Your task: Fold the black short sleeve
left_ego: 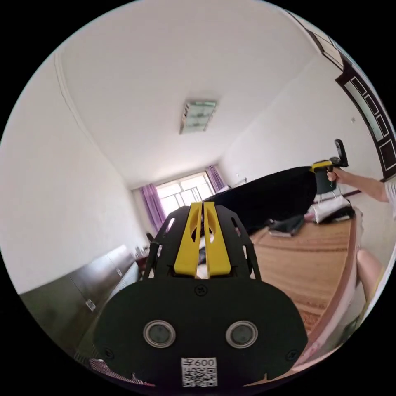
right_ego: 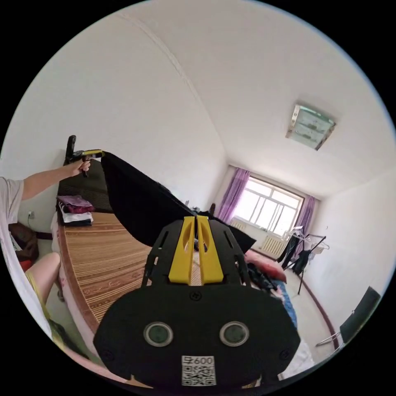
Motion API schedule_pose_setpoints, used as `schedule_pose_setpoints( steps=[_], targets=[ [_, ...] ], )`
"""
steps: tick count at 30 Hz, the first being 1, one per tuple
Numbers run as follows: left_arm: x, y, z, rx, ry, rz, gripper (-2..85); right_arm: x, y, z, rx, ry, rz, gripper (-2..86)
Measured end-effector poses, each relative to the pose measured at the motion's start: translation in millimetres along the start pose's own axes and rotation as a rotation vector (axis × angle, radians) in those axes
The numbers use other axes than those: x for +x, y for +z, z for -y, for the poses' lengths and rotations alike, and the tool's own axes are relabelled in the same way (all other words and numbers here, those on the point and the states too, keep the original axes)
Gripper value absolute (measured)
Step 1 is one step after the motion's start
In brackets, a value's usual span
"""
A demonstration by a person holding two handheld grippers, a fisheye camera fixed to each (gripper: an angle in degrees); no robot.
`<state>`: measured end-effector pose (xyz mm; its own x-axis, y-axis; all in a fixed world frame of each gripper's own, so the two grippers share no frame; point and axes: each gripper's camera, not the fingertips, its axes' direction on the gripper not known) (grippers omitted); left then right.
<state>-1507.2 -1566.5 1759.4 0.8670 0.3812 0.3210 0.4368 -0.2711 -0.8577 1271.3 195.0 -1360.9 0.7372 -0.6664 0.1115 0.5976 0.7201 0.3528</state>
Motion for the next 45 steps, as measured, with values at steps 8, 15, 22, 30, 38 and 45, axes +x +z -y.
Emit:
schedule_pose_setpoints(
  steps=[8, 15, 22, 30, 38, 45],
  targets=[
    [150.8, 88.9, -394.5, -0.653, -0.108, -0.267, 1.0, -42.7, 75.0, -228.8, -0.477, 0.257, 0.181, -0.9],
    [212.5, 111.4, -519.7, -0.962, 0.097, -0.392, 1.0, -43.3, 93.9, -237.3, -0.786, 0.198, 0.311, -0.9],
    [179.1, 102.8, -553.0, -0.964, 0.214, -0.491, 1.0, -7.7, 75.7, -146.5, -0.863, 0.056, 0.271, -0.9],
    [86.2, 101.7, -576.3, -1.006, 0.105, -0.541, 1.0, 36.8, 71.5, -100.4, -0.863, 0.099, 0.359, -0.5],
    [24.7, 81.7, -641.4, -1.051, 0.093, -0.455, 1.0, 9.5, 119.5, -101.1, -0.845, 0.213, 0.353, 11.3],
    [-34.2, 61.8, -664.9, -0.986, 0.017, -0.373, 1.0, 30.5, 160.6, -94.5, -0.882, 0.266, 0.164, 7.8]
  ],
)
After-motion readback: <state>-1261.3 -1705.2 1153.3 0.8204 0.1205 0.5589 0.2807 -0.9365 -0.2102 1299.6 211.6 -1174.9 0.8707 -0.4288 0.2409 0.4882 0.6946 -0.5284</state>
